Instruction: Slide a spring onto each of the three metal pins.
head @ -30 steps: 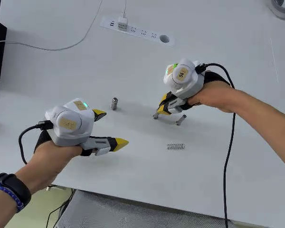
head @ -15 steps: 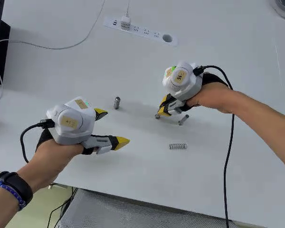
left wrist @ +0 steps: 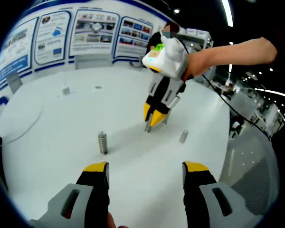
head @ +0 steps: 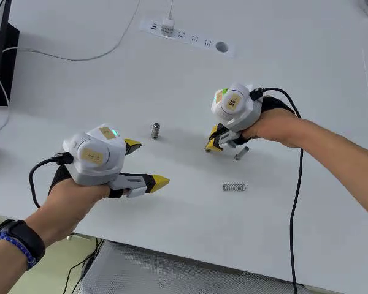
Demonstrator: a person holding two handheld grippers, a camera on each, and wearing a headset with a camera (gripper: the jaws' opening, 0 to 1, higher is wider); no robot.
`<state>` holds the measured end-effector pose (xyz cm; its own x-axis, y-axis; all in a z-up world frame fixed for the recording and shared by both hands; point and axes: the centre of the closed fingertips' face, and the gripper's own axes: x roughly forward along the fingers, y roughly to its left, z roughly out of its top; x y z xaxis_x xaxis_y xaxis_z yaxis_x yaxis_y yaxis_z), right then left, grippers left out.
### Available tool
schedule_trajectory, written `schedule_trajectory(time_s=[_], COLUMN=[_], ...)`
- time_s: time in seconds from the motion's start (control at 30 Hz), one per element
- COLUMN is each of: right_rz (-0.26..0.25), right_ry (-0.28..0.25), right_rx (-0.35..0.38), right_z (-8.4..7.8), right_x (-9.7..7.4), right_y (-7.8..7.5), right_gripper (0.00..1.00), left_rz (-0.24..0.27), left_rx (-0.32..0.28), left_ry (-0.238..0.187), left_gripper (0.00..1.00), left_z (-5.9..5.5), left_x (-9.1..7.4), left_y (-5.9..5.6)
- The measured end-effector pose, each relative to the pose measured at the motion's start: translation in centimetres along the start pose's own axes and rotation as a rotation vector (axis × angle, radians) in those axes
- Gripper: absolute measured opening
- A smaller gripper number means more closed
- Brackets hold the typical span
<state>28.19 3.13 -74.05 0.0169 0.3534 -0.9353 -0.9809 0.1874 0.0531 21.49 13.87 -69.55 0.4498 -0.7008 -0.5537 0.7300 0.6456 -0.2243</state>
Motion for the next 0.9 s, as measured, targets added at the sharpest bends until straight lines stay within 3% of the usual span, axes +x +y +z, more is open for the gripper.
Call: schedule_trajectory(time_s=[0.67, 0.9], right_rz=[0.0, 0.009], right_ry=[0.003, -0.013], right_rx=[0.0, -0.006], right_z=[-0.36, -0.07], right_x=[1.0, 0.46], right_y=[-0.3, 0.22], right_gripper=[0.13, 0.24], left_rz=[0.004, 0.004], left_rx=[-0.003, -0.007], left_ry=[0.003, 0.0], left_gripper=[0.63, 0.63], left_z=[0.1, 0.15], left_x=[-0.34, -0.38], left_y=[-0.27, -0.33])
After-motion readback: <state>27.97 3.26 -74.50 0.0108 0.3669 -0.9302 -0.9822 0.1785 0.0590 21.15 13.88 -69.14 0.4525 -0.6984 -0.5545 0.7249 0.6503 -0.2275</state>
